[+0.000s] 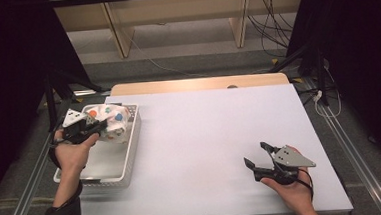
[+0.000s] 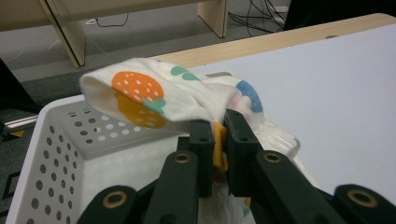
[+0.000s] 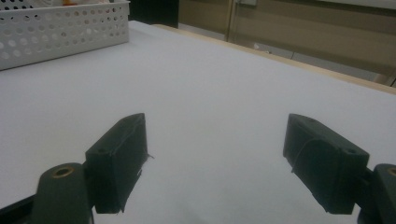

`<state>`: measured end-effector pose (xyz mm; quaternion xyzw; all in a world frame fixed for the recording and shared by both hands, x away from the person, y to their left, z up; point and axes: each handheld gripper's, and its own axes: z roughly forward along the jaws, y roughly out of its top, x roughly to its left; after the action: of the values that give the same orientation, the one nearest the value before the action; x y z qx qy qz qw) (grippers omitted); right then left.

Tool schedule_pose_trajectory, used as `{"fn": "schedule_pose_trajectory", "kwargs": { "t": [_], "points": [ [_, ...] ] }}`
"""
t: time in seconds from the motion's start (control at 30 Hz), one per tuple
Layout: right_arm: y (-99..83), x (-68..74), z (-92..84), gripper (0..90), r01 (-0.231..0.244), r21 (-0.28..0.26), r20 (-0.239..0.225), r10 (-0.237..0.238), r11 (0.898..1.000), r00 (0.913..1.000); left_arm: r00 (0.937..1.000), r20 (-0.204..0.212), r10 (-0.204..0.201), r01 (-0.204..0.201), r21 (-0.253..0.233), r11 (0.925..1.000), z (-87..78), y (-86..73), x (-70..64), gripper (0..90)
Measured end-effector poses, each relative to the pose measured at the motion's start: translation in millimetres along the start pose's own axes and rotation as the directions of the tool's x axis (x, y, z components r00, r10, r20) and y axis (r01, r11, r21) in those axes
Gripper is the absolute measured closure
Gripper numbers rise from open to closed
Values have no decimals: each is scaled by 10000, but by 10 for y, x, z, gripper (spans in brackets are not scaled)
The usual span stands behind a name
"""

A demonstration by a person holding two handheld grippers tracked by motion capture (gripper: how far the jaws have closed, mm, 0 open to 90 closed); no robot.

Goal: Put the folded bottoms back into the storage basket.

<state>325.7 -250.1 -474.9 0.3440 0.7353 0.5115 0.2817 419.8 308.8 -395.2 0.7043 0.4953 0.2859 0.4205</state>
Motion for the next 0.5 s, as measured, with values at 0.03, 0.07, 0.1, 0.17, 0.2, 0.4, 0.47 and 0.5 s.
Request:
{"fn": "schedule_pose_trajectory", "kwargs": {
  "t": [0.03,0.07,0.1,0.17,0.2,0.4,0.47,0.5],
  "points": [
    [-1,-1,0,224,0,3,0,0,10000,10000,10000,24,-26,26,48,10000,9,-6,2,824],
    [-1,0,1,225,6,6,6,-6,10000,10000,10000,39,-47,47,74,10000,20,-14,7,824],
    [0,1,0,224,-4,6,-1,4,10000,10000,10000,65,-41,40,158,9999,28,-20,11,824],
    [0,2,0,224,4,9,3,-4,10000,10000,9999,113,-33,30,234,9997,43,-29,11,824],
    [0,1,0,225,0,10,0,0,10000,10000,9999,136,-30,26,260,9997,48,-31,7,824],
    [0,0,-1,224,0,2,-6,1,10000,10000,9997,226,16,-24,364,9993,73,-39,-8,824],
    [0,1,-3,224,-13,11,-5,13,10000,10000,9996,267,26,-39,457,9989,86,-47,-4,824],
    [0,0,-2,224,3,-5,-5,-3,10000,10000,9996,285,18,-33,511,9987,93,-53,-2,823]
  ]
}}
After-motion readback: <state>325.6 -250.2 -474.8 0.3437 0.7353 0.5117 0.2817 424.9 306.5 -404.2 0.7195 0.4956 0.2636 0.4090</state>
